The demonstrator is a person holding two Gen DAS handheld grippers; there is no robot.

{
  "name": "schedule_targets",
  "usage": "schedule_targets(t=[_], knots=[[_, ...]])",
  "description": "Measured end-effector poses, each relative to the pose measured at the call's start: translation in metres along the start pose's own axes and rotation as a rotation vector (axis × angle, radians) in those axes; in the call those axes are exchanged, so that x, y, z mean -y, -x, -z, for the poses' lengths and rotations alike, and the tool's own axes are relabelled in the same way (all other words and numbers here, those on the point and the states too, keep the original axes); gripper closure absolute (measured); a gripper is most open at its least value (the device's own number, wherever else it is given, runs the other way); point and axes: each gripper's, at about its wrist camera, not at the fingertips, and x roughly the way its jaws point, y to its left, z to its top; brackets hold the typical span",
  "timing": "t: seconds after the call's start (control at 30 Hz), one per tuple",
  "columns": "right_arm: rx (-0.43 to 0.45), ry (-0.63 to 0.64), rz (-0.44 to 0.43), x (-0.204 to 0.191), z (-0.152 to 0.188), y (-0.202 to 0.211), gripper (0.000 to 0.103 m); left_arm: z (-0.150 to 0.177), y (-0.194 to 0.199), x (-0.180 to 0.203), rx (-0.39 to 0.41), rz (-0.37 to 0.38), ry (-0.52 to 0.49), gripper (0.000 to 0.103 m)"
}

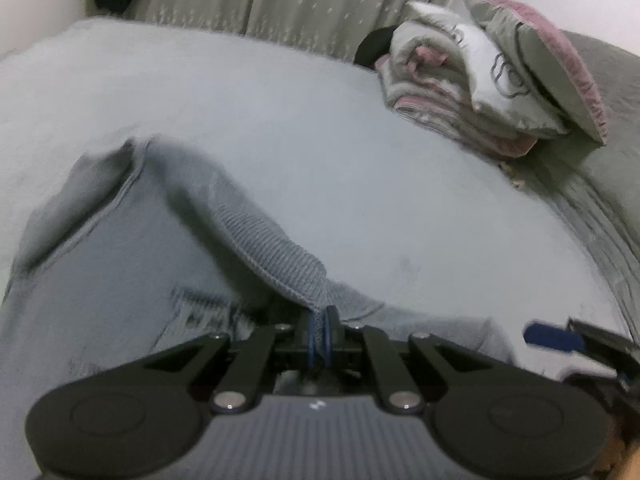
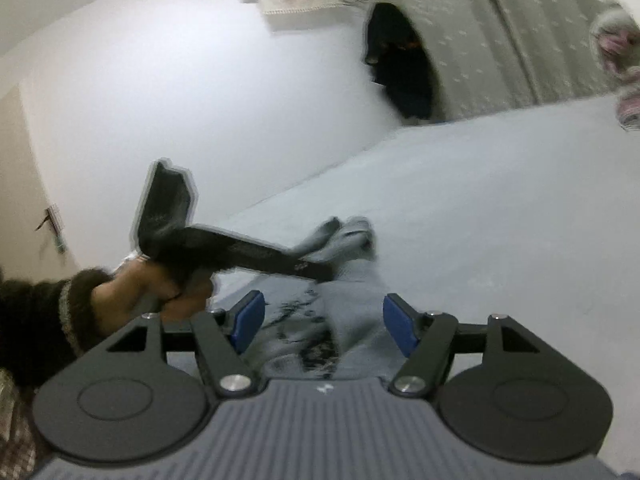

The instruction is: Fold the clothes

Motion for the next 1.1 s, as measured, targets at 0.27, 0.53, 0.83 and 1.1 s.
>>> schedule_targets(t=[0.27, 0.53, 0.83, 1.1], knots=[[-0.168, -0.029, 0.114, 0.005, 0.004, -0.045, 0.043, 0.013, -0.004, -0.013, -0.076, -0.016, 0.001, 0.094], [-0.105, -0.074, 0.116, 0.004, -0.002, -0.037, 0.043, -0.012, 0.015, -0.023, -0.015, -0.098, -0.072, 0.065], [-0.058, -0.157, 0.259, -0.010, -0.014, -0.038, 0.043, -0.068, 0.010, -0.069, 0.075, -0.160, -0.091, 0.061], [-0.236, -0.108, 0.319, -0.006, -0.038, -0.081, 0.050, -0.124, -0.020, -0.090, 0.070, -0.056, -0.398, 0.055]])
